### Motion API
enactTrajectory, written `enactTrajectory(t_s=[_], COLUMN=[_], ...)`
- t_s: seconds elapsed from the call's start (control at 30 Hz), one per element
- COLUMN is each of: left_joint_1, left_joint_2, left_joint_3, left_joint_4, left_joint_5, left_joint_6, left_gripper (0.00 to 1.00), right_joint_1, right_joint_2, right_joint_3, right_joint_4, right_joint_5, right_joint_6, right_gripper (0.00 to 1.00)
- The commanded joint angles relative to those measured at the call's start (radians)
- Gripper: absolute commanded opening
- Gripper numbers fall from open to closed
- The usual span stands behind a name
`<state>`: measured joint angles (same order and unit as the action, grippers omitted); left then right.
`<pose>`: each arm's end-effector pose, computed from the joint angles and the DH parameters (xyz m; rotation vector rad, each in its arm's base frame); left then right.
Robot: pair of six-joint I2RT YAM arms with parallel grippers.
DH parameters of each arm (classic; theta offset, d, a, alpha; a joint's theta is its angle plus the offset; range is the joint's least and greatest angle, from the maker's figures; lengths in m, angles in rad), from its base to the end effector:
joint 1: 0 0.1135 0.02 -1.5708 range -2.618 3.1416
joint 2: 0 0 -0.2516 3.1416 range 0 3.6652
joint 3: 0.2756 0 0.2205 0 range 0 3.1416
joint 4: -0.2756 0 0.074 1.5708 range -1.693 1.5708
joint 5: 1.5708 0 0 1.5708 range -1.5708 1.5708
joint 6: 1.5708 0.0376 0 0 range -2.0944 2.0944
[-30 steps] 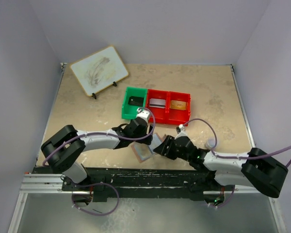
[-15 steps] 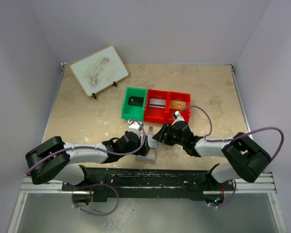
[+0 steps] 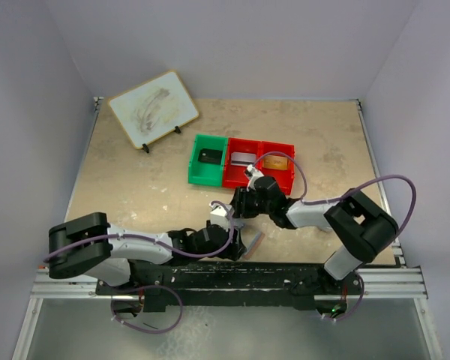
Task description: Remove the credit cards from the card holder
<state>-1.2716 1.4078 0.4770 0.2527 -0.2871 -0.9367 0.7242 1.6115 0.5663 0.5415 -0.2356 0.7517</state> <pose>0.0808 -0.2259 0.1584 0.2325 2.3552 -0.8556 0.2080 0.1957 0.1581 -0.1271 2.2653 1.0976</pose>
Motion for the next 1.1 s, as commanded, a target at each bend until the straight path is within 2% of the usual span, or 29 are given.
enactTrajectory(t_s=[0.0, 0.1, 0.23, 0.33, 0.53, 0.7, 0.8, 0.87, 0.97, 1.07], left_joint_1=[-0.006, -0.006, -0.006, -0.006, 0.008, 0.102, 0.165, 0.182, 0.185, 0.185], left_joint_2=[0.002, -0.031, -0.097, -0.138, -0.147, -0.148, -0.14, -0.115, -0.072, -0.042], left_joint_3=[0.046, 0.056, 0.031, 0.032, 0.126, 0.162, 0.163, 0.19, 0.237, 0.268], left_joint_4=[0.026, -0.046, -0.127, -0.194, -0.345, -0.349, -0.299, -0.309, -0.321, -0.332], left_joint_5=[-0.044, -0.078, -0.172, -0.219, -0.325, -0.267, -0.14, -0.111, -0.067, -0.05], left_joint_6=[-0.015, -0.003, 0.006, 0.025, 0.099, 0.166, 0.232, 0.264, 0.315, 0.331], left_gripper=[0.67, 0.67, 0.68, 0.68, 0.67, 0.67, 0.65, 0.64, 0.6, 0.55], right_joint_1=[0.012, 0.012, 0.006, 0.006, 0.007, 0.021, 0.047, 0.082, 0.156, 0.177], right_joint_2=[-0.046, -0.128, -0.235, -0.293, -0.471, -0.576, -0.533, -0.489, -0.422, -0.406], right_joint_3=[0.013, 0.027, 0.039, 0.029, -0.157, -0.303, -0.318, -0.295, -0.27, -0.304], right_joint_4=[-0.104, -0.217, -0.37, -0.412, -0.234, -0.043, 0.049, 0.083, 0.07, 0.073], right_joint_5=[-0.062, 0.006, 0.225, 0.232, 0.182, 0.058, 0.0, -0.002, 0.112, 0.189], right_joint_6=[-0.077, -0.078, -0.039, 0.009, 0.171, 0.3, 0.307, 0.309, 0.38, 0.484], right_gripper=[0.53, 0.54, 0.59, 0.59, 0.56, 0.52, 0.52, 0.51, 0.5, 0.48])
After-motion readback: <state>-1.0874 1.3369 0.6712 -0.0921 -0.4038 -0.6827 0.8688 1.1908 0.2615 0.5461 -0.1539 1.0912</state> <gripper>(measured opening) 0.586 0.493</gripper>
